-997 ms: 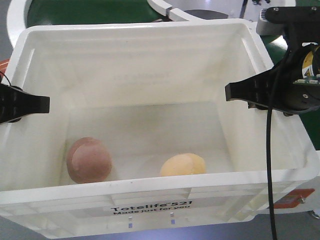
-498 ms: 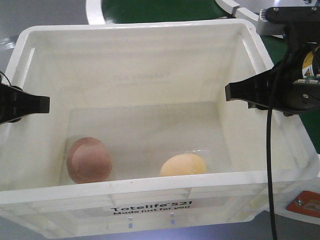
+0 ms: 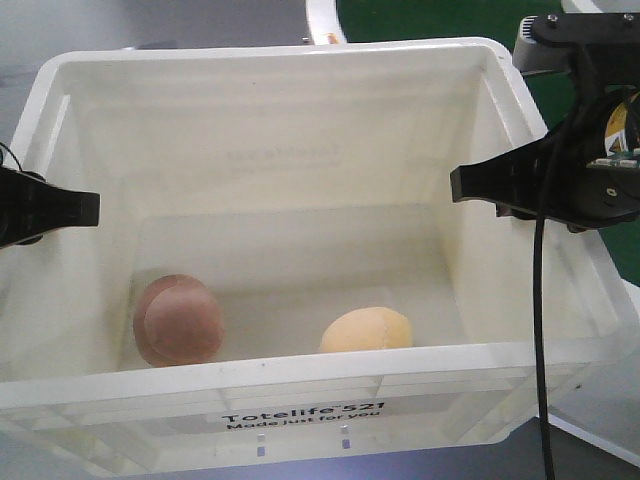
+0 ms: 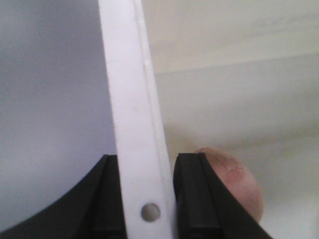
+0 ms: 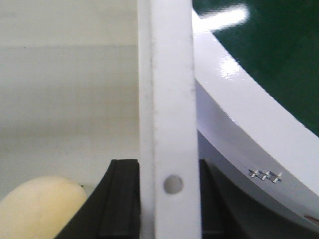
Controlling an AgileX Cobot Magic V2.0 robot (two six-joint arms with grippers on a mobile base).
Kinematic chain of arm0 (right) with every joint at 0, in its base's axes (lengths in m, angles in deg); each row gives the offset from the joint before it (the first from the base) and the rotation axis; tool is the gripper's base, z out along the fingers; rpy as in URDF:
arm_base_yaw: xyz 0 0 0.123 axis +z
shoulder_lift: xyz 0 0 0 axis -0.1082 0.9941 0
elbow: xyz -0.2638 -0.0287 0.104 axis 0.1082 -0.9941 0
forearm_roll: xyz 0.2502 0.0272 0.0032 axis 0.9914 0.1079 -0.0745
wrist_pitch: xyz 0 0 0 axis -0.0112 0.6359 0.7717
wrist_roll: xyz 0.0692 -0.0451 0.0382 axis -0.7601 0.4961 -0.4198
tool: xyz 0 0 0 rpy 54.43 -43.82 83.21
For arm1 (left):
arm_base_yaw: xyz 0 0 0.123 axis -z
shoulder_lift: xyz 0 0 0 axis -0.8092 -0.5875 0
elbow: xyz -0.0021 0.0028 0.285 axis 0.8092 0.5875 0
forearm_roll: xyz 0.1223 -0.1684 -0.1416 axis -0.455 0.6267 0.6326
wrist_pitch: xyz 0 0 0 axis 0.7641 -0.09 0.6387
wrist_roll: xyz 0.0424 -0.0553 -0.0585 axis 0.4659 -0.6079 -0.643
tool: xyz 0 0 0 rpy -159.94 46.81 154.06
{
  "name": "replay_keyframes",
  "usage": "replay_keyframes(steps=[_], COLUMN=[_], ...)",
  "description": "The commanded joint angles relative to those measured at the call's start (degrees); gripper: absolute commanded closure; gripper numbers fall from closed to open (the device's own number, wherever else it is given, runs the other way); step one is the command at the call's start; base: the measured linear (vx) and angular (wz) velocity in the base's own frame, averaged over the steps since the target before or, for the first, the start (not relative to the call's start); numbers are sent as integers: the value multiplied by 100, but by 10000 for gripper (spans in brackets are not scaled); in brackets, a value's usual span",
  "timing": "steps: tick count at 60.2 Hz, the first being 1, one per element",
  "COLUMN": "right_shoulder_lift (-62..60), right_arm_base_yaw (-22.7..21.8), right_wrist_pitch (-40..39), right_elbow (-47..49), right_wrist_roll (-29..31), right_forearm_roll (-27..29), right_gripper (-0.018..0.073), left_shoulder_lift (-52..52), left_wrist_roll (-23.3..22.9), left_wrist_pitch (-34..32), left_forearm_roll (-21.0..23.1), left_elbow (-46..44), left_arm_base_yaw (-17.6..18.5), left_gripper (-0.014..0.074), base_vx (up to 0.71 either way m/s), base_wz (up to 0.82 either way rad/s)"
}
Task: Place moving items into box and shelve
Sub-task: 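Hold the tote with both grippers while the base drives away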
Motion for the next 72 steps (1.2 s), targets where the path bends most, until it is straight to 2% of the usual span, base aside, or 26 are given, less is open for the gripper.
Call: replay_keyframes(steps=[1, 72], right_shoulder_lift=[-193, -193], right_arm_base_yaw=[-23, -23], right_wrist_pitch=[-379, -357], right_elbow=[204, 204], right_wrist_roll=[-49, -49], right_forearm_roll=[-505, -505], right_gripper=[464, 464], left_shoulder_lift=[180, 180], left_wrist_roll=[72, 72], left_wrist_pitch=[-623, -617], left_forearm_roll=[-304, -304], left_elbow=[-201, -201], left_arm_base_yaw=[29, 29], left_gripper=[502, 502], base_vx=[-10, -6], base_wz=[54, 63])
